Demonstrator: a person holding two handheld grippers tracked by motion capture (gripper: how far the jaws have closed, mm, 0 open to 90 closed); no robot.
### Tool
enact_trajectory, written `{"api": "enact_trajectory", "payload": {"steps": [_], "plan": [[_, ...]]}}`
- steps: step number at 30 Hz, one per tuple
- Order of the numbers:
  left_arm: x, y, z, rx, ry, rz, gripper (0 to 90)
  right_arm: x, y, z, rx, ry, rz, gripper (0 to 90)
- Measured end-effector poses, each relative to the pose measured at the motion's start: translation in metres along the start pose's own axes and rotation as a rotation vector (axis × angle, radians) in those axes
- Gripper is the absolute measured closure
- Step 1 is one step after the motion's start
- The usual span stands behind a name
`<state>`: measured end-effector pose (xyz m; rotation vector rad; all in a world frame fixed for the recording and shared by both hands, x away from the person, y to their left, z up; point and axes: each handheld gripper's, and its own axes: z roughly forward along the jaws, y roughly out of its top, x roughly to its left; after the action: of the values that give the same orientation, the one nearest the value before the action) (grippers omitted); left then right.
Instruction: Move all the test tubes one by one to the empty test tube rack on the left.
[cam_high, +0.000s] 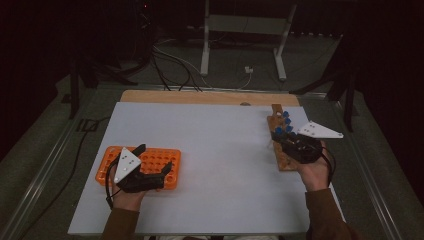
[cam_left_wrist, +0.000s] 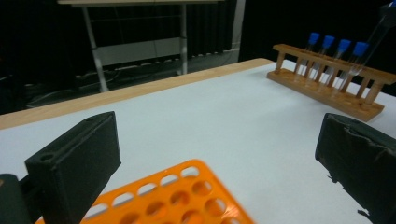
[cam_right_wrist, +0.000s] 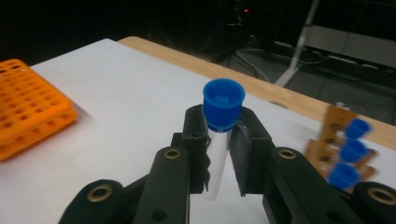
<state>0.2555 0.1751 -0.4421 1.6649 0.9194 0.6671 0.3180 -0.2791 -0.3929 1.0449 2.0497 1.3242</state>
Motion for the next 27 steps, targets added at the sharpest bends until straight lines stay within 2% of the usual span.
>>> {"api": "enact_trajectory", "payload": {"steps": [5,9,14,20,27], "plan": [[-0.008,0.003,0.016,0.009,-0.026,-0.003,1.5,0.011,0.002,0.010,0.002,0.040,-0.003,77.4],[-0.011,0.005,0.023,0.016,-0.037,0.000,1.5,0.019,0.004,0.016,0.003,0.069,0.000,77.3],[-0.017,0.009,0.031,0.016,-0.050,0.006,1.6,0.028,0.006,0.023,0.008,0.094,-0.008,77.4],[-0.023,0.012,0.046,0.036,-0.091,0.004,2.5,0.037,0.010,0.031,0.018,0.120,-0.014,77.4],[-0.035,0.017,0.064,0.050,-0.124,0.027,2.5,0.048,0.015,0.038,0.021,0.153,-0.022,77.4]]}}
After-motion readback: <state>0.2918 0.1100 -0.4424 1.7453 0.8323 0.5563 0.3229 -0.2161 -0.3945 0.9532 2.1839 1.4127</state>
